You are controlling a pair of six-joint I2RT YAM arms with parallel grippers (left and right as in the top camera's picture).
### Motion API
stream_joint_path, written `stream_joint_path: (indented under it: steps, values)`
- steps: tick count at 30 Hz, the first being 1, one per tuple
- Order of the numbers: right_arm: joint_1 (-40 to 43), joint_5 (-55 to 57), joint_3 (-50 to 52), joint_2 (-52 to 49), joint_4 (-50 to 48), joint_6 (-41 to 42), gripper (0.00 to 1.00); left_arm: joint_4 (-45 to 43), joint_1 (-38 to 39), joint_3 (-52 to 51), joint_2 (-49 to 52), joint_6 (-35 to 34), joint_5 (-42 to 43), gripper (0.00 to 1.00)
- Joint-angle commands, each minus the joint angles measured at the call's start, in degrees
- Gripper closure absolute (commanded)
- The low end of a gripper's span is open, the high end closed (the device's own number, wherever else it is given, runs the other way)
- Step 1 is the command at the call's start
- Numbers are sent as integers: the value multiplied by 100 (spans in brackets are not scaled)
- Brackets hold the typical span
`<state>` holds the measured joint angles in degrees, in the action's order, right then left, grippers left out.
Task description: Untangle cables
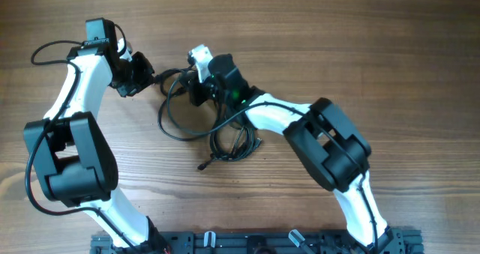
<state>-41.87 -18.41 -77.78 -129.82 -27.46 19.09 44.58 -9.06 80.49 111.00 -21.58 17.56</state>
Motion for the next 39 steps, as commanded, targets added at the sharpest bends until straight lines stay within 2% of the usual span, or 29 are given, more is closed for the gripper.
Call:
stream_joint_path:
  steps: [1, 9, 10, 14, 16, 27, 34, 39]
  values:
    - [-9, 46, -33, -299, -192, -87, 95, -22, 59, -57, -107, -37, -70, 85]
    - [-17, 72, -203, -476, -459, -20, 95, -114, 216, -57, -107, -33, -72, 82]
    - [-17, 0, -413, -476, -195, -15, 94, -114, 221, -57, -107, -33, -72, 82]
    - [-17, 280, -1996, -479, 2260, -254, 94, -116, 219, -57, -107, -33, -72, 83]
    - [-11, 280, -2164, -479, 2448, -256, 94, -129, 219, -57, -107, -33, -72, 82]
    - [-37, 417, -2120, -1067, 2459, -243, 96, -129, 219, -57, -107, -33, -72, 82]
    - [127, 1950, -2111, -1067, 3412, -243, 95, -129, 219, -57, -107, -33, -72, 81]
    - [719, 2009, -2111, -1067, 4225, 173, 95, -129, 219, -57, -107, -33, -72, 80]
